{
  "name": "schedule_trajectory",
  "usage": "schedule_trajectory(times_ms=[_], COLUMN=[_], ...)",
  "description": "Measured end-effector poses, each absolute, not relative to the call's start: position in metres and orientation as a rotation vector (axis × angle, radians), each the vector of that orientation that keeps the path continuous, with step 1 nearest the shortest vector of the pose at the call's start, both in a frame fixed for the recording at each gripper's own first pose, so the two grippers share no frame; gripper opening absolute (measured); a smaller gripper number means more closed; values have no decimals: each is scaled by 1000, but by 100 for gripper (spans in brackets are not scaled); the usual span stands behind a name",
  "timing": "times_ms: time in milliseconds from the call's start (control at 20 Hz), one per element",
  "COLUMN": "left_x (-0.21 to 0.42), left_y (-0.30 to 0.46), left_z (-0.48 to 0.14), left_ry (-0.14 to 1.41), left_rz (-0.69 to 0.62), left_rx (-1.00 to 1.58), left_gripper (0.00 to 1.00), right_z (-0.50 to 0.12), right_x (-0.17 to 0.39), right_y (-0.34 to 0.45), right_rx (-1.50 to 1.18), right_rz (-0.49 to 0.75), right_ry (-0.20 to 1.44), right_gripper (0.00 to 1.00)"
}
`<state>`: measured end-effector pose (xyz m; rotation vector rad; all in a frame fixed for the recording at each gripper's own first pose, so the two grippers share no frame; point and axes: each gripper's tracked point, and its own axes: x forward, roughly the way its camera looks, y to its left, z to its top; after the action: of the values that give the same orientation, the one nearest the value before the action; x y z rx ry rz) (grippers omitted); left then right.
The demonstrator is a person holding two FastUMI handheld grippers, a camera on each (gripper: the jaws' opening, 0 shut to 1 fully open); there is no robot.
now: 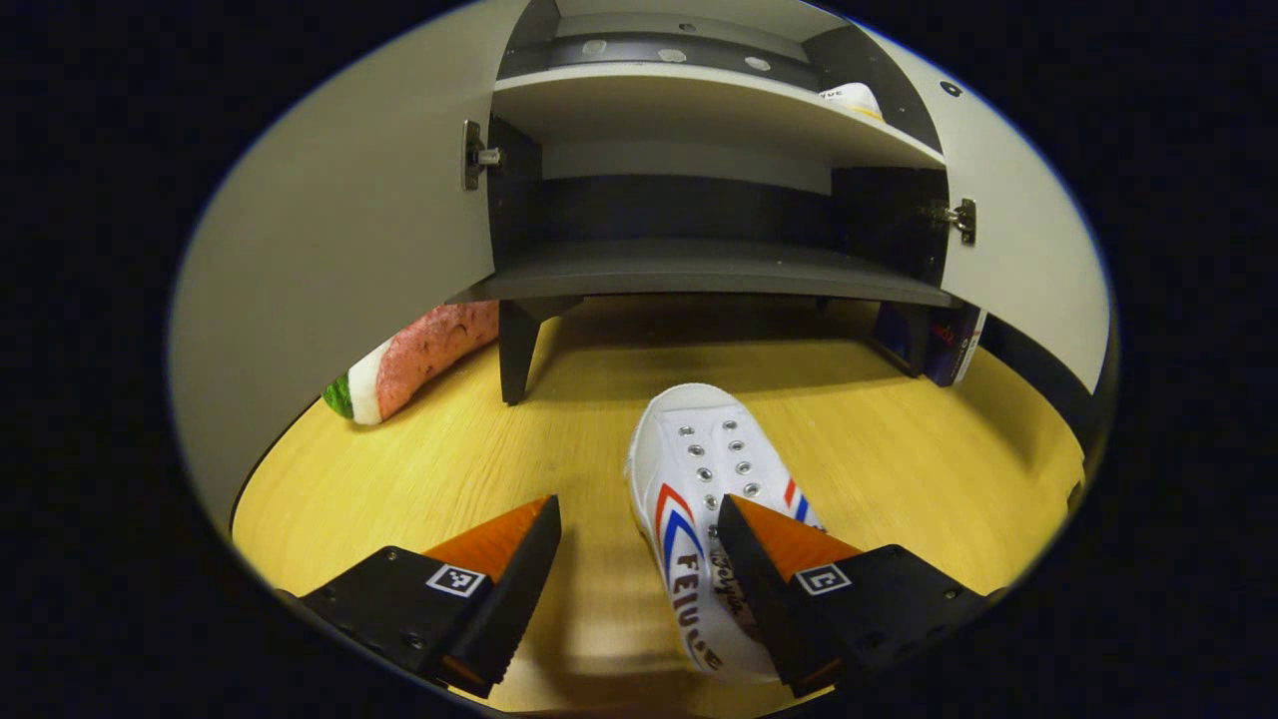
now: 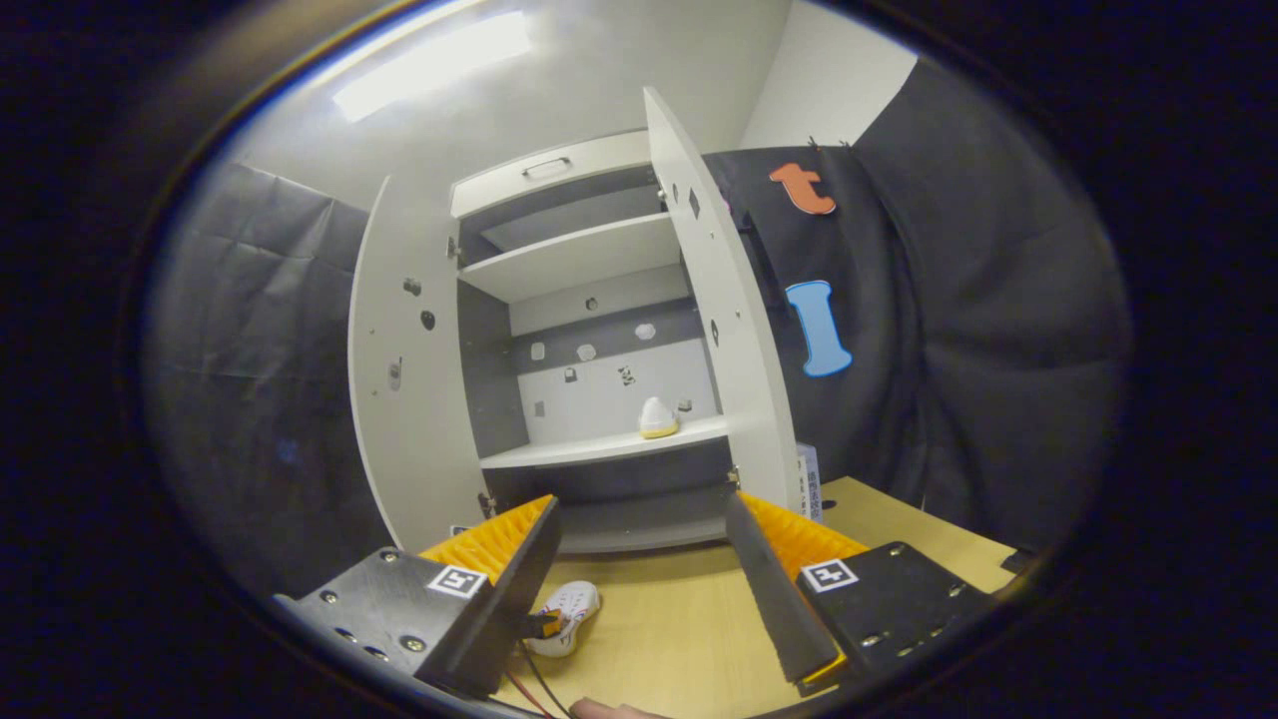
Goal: Grab one shoe with the right hand and put it into the shoe cabinet, grab the other shoe with the left hand and put it into the shoe cabinet; then close the right door with the right hand and the left door with the left hand.
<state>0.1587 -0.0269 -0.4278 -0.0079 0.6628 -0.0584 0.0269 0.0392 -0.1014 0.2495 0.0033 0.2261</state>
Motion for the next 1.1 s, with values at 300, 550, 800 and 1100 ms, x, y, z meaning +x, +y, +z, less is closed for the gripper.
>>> schedule_trajectory(times_ms=[300,550,800,1100], left_x=[164,159,163,143], left_y=[-54,-50,-49,-42], left_z=[-424,-421,-389,-279], left_ry=[629,661,591,450], left_rz=[-146,-124,-132,-131], left_rx=[-49,17,-1,18], left_gripper=[55,1,0,0], right_z=[-107,-109,-110,-114], right_x=[20,15,16,16], right_y=[43,37,22,10], right_rx=[253,260,262,279], right_rz=[231,220,186,163], right_ry=[17,21,14,19], right_gripper=[98,99,98,98])
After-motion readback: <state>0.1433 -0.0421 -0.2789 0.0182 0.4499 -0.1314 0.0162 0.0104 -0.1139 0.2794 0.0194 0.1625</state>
